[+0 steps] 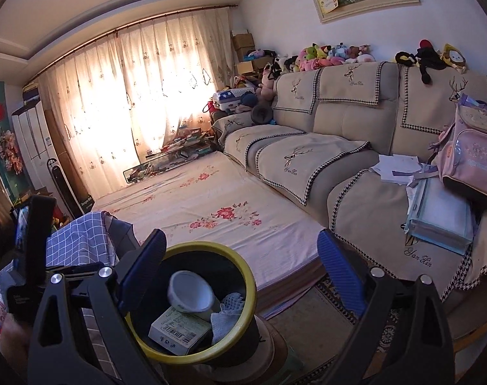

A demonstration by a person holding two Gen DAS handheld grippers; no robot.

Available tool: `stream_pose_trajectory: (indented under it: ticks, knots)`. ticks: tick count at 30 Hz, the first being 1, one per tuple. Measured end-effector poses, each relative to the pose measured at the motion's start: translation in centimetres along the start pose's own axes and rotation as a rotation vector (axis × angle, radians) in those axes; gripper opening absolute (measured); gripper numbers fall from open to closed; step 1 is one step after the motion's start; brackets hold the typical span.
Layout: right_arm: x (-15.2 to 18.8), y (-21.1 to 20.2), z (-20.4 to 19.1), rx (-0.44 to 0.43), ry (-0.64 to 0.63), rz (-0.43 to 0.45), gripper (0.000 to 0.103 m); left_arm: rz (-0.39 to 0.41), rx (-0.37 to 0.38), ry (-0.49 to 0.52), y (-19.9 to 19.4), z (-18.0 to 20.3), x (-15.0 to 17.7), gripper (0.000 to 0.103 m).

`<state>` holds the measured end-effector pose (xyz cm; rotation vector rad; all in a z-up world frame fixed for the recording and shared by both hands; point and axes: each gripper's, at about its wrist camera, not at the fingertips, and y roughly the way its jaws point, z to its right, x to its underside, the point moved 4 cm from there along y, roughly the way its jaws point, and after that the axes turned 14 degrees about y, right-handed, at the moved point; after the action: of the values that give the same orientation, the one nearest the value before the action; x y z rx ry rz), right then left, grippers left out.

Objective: Collect trash
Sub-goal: 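Reach to the white toothpaste tube and grasp it with the right tool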

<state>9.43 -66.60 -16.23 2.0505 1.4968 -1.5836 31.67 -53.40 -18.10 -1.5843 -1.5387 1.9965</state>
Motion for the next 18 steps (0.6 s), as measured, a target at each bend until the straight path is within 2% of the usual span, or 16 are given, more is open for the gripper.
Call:
stream_pose_trajectory:
  ticks: [3,5,9,12,18]
  knots:
    - [0.3,0.0,-0.8,-0.015,-0.007,-0.009,0.090,0.095,-0.044,-0.019,-4.3,-2.1,0.7,0.064]
    - [0.8,0.1,-2.2,-0.036,-0.021,-0.026,0.090,0.171,-0.093,-0.042,-7.8,-3.9,1.8,0.073]
    - [2.4,0.2,-6.1,-0.101,-0.069,-0.068,0.090,0.285,-0.202,-0.084,-14.8,-8.0,5.3,0.084]
    - [3.9,0.1,-10.0,-0.168,-0.119,-0.108,0.090,0.320,-0.290,-0.128,-19.3,-12.0,8.8,0.088]
    - [8.0,0.2,-19.0,-0.316,-0.215,-0.230,0.090,0.348,-0.517,-0.261,-26.8,-21.5,17.3,0.093]
